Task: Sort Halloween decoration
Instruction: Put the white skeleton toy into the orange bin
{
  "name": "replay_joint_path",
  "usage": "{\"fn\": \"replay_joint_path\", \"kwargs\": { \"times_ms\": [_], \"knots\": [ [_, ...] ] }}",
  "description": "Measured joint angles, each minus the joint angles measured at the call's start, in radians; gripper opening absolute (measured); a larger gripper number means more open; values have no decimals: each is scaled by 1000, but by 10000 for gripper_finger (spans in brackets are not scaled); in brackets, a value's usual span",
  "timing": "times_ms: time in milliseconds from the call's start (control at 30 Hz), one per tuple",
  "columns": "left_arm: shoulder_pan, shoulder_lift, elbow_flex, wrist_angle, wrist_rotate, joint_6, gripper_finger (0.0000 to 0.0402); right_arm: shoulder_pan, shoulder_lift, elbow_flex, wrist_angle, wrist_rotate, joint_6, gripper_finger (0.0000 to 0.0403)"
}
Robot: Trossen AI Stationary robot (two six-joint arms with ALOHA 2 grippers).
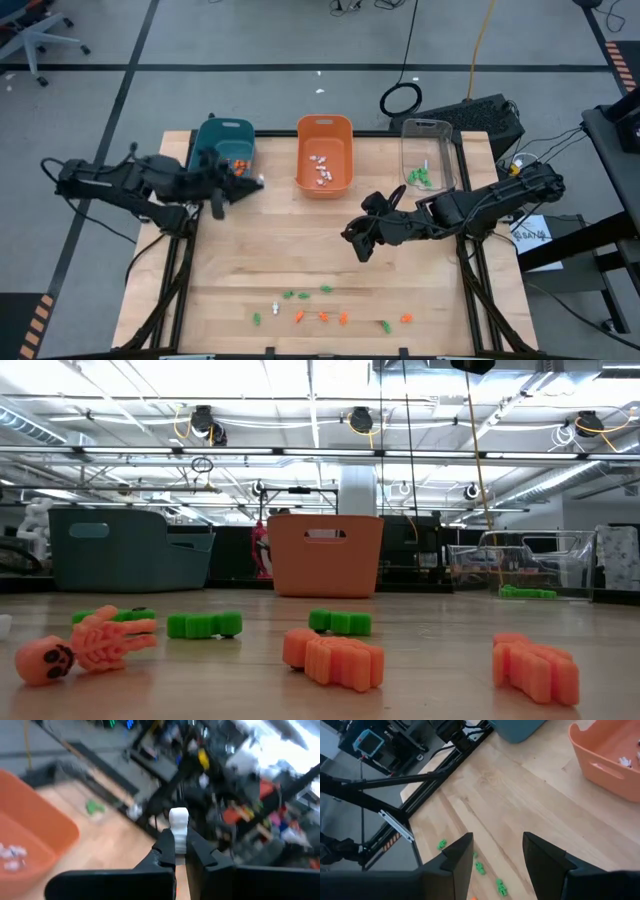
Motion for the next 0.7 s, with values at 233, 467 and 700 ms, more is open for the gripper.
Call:
{"fn": "replay_joint_path", "kwargs": {
  "times_ms": [233,467,700],
  "knots": [
    [132,-49,0,45,23,83,6,0,0,0,-1,-1,0,155],
    [204,-63,0,62,99,186,6,0,0,0,-4,0,-61,155],
    [208,-63,0,152,122,454,6,0,0,0,-4,1,-142,155]
  ]
}}
